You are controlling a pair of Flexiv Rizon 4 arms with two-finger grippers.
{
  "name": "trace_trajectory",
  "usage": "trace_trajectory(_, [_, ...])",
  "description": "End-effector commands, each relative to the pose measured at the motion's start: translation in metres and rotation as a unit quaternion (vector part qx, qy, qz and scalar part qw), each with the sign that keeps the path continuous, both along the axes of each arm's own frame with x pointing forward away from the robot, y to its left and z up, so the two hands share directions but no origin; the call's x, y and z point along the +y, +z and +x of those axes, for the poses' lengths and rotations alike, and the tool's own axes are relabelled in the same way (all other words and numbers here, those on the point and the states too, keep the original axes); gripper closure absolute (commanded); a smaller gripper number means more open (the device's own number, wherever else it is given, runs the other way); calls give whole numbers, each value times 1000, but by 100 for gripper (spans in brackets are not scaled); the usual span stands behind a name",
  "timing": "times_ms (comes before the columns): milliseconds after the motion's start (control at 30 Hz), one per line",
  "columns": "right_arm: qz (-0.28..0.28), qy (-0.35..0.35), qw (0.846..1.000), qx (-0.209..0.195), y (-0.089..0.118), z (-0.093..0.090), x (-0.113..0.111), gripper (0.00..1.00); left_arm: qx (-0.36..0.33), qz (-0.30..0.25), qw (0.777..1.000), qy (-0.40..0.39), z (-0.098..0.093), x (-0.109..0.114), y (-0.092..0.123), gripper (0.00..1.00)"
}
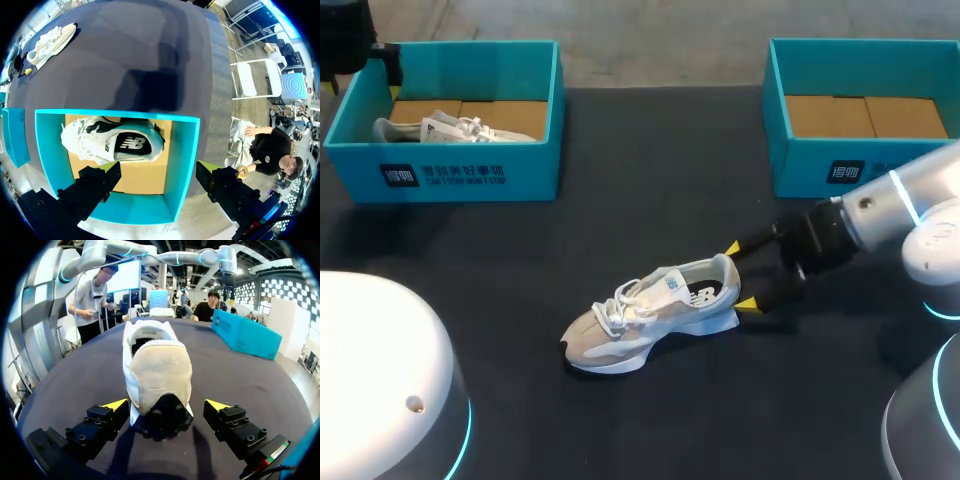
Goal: Take the shoe out of the shoebox, open the shoe tongue, remove and reinsert the insole, then place the shoe into the shoebox
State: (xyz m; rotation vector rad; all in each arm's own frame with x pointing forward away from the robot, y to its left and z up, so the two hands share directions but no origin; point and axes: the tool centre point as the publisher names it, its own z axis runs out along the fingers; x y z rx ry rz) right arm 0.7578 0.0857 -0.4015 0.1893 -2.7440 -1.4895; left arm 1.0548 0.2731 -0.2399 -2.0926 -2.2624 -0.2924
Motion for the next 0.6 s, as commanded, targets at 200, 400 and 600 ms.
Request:
trace_trajectory(200, [7,11,1000,7,-10,2,21,0,-1,0,1000,0,-1,0,0,0])
trace_trajectory(400, [11,17,1000,12,-13,-3,29,0,-1,0,1000,0,-1,0,0,0])
trace_trajectory(600, [11,20,1000,17,-18,-6,33,0,-1,0,1000,0,-1,0,0,0])
